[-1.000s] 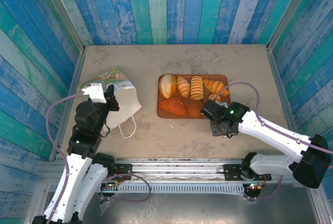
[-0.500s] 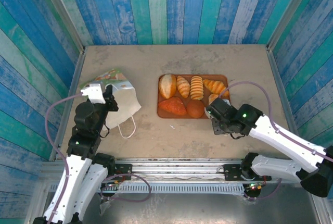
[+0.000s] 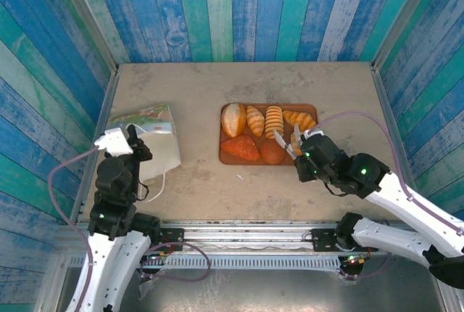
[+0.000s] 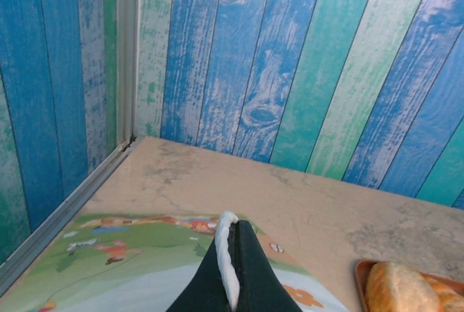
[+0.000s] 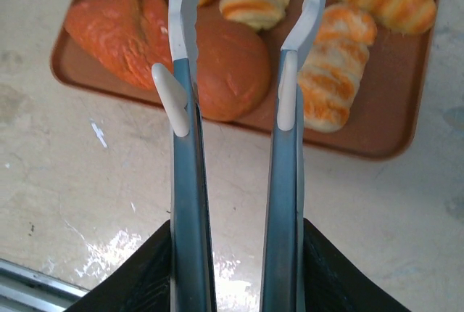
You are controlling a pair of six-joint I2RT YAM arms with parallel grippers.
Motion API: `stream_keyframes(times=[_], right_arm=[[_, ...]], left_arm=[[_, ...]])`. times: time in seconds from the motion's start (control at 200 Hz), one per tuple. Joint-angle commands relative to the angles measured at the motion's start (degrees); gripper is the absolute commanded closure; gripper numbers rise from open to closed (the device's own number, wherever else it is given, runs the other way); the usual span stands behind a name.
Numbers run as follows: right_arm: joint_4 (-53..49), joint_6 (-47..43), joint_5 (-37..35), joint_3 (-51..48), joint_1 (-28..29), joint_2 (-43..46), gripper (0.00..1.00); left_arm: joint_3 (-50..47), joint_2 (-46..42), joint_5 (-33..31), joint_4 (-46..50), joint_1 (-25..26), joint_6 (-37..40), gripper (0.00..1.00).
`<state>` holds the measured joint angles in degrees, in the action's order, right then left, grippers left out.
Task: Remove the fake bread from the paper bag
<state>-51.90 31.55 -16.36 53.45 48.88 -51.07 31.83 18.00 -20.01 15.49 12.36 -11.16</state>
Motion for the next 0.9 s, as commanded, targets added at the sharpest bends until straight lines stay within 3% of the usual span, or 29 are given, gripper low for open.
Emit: stream_keyframes(times=[0.0,0.11,0.371,0.566,0.671,0.892], right_arm=[[4.55,-2.96,-3.59,-1.13,-0.29,1.46,0.6],[8.16,-4.33,-6.35,-2.45,-0.4,2.63,0.61],[9.32,-6.38,-7.46,-2.85,-4.94,1.94,0.62],[10.98,-6.73,-3.26,-4.87,-14.13,3.33,0.63],[12.62,-8.27,0.53,-6.32,-22.95,3.68,0.63],[14.89,-12.84,6.19,-7.24,-37.61,-0.43,0.63]], left_arm=[[-1.63,-1.42,-3.18,-0.45,-0.28,0.46,1.0],[-2.12,-1.57,-1.13,-3.61,-0.29,-0.95,1.0],[0.56,6.99,12.93,-10.06,-0.31,-2.92,1.0],[3.34,14.55,20.35,-11.25,-0.23,-2.19,1.0],[3.23,17.19,24.39,-13.04,-0.23,-3.21,1.0],[1.84,17.35,22.79,-12.85,-0.23,-2.74,1.0]])
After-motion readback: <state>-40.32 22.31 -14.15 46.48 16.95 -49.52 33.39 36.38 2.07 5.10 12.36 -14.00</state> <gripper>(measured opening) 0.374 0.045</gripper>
